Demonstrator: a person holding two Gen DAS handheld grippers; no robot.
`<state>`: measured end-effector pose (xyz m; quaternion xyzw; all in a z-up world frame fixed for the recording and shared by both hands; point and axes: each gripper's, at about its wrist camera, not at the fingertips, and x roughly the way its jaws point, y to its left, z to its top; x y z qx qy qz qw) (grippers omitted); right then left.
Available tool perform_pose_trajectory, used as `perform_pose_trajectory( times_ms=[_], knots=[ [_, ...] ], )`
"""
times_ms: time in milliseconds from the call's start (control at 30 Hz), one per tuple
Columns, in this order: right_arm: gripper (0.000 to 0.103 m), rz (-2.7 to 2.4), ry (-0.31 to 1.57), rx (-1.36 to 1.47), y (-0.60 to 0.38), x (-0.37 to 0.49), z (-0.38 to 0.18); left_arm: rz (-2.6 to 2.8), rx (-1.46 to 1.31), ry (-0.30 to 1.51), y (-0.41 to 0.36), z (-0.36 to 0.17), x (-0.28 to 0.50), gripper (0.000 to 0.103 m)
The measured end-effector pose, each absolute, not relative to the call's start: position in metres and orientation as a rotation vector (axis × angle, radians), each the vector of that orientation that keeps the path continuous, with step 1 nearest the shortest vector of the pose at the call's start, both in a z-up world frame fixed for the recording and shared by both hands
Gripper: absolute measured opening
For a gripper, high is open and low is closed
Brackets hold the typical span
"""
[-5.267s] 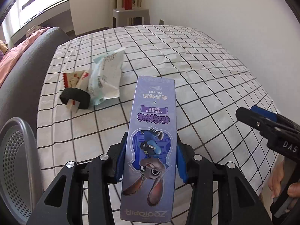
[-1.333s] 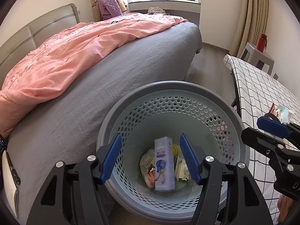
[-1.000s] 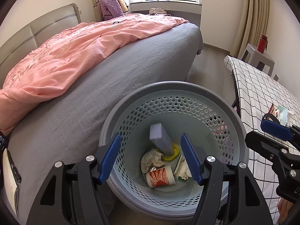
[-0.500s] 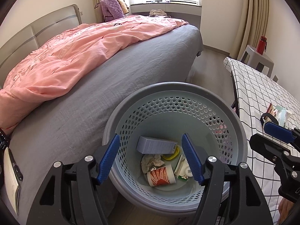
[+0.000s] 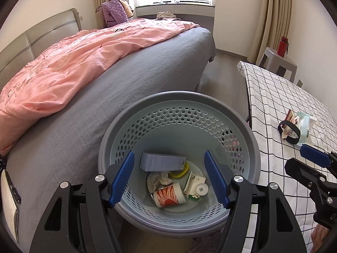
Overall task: Collect trash
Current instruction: 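Move both grippers back over the bed toward the remaining wrappers, then grasp the blue-white wet-wipe packet with the right gripper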
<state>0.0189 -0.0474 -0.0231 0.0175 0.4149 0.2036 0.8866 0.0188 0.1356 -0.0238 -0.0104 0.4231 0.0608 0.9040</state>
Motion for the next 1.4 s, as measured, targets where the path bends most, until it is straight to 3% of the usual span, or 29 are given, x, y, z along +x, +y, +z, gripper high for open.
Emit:
perform_pose_trajectory(
  times_ms=[567, 1400],
  knots=[
    [0.067, 0.127, 0.859, 0.131, -0.163, 0.007, -0.033, -0.047, 0.031, 0.892, 0.069, -0.032, 0.026, 0.066],
    [0.067, 0.016, 0.977, 0.177, -0.194, 0.117, -0.075, -0.189, 0.098, 0.915, 0.005, -0.047, 0.060, 0.066]
  ],
)
